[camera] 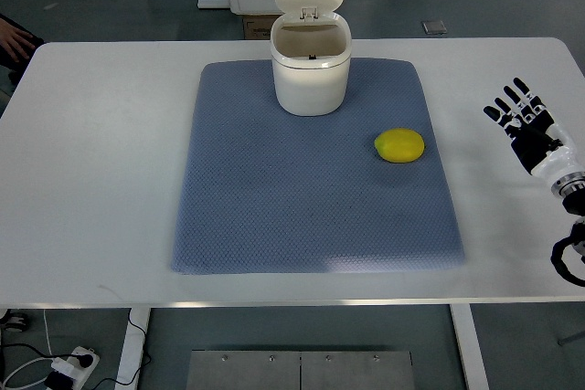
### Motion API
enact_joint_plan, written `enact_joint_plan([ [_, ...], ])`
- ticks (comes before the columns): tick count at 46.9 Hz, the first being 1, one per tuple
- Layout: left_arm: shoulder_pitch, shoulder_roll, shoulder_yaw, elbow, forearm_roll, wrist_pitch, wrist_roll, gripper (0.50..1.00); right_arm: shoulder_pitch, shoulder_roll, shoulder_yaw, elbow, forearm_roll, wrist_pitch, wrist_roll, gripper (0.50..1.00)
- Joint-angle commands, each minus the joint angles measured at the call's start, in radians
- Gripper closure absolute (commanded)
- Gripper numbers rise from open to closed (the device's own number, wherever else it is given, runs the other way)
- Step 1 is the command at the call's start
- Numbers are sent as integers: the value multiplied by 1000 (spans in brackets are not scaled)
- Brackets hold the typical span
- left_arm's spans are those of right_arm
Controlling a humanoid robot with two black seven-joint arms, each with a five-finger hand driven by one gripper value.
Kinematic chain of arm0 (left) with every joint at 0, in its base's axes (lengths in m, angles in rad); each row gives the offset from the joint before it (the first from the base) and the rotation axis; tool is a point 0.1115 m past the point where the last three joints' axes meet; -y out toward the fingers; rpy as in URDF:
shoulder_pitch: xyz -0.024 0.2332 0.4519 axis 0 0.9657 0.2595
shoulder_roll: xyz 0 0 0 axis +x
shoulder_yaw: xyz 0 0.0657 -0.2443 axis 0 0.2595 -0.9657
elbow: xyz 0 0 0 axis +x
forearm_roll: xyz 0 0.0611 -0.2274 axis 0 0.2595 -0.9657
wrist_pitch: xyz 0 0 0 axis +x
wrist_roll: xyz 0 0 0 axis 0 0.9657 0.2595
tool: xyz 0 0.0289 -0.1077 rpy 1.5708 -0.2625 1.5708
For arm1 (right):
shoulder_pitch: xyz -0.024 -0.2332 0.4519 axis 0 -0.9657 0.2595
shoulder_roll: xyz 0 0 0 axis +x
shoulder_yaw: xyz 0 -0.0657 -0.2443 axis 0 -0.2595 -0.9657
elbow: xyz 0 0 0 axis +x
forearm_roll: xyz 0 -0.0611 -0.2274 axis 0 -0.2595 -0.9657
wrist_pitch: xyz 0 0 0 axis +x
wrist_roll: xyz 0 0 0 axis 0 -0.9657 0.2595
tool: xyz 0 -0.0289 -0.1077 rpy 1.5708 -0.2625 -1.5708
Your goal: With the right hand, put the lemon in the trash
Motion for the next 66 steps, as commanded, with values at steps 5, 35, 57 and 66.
enact_joint_plan([
  [5,0,0,0,0,0,0,0,500,-5,-3,-2,1,0,1,5,500],
  [35,0,0,0,0,0,0,0,500,7,-45,-8,36,-124,-2,85,500],
  [57,0,0,0,0,0,0,0,500,74,-161,-129,246,-374,-18,130,500],
  [66,0,0,0,-1,0,0,0,500,140,-161,-257,245,-445,-87,130,500],
])
